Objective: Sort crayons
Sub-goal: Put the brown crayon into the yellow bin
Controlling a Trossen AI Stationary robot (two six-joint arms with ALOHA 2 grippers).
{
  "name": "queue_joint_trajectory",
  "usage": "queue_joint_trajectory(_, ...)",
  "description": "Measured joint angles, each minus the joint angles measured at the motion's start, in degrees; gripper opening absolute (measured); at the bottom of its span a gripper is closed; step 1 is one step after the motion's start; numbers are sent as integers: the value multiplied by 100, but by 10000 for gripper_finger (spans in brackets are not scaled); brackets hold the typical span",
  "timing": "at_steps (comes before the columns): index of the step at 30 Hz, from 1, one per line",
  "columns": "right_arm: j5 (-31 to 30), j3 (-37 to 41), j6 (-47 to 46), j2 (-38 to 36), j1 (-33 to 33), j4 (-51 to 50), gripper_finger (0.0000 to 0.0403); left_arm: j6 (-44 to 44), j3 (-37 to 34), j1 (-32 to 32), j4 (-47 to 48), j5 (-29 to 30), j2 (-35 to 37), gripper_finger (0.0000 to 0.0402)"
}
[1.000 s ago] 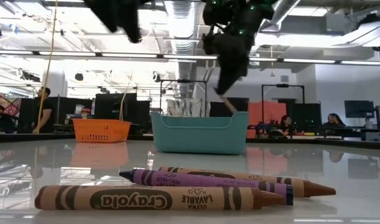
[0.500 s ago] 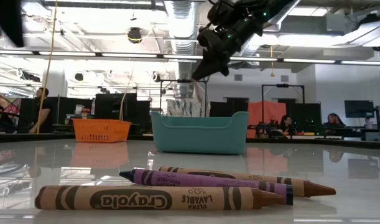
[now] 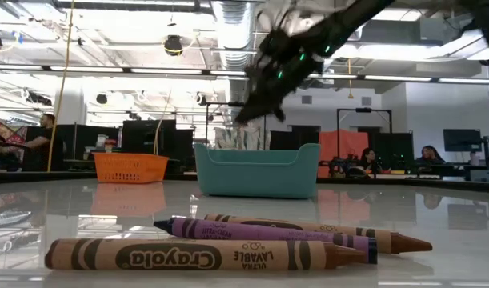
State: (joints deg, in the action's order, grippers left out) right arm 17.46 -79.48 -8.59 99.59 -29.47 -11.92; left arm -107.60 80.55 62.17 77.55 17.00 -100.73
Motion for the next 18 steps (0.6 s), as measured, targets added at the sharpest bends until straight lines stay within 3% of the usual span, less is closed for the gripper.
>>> queue_joint_trajectory(5, -371, 9, -152, 465, -25, 189, 0, -1181, 0, 447, -133, -336, -19, 206)
queue_joint_trajectory(10, -702, 9, -165, 483, -154, 270, 0, -1212, -21, 509, -546, -487, -236, 206)
queue_joint_trajectory(18, -534, 4, -432, 476, -259, -121, 1, -1219, -427, 415, -1168, -705, -378, 206)
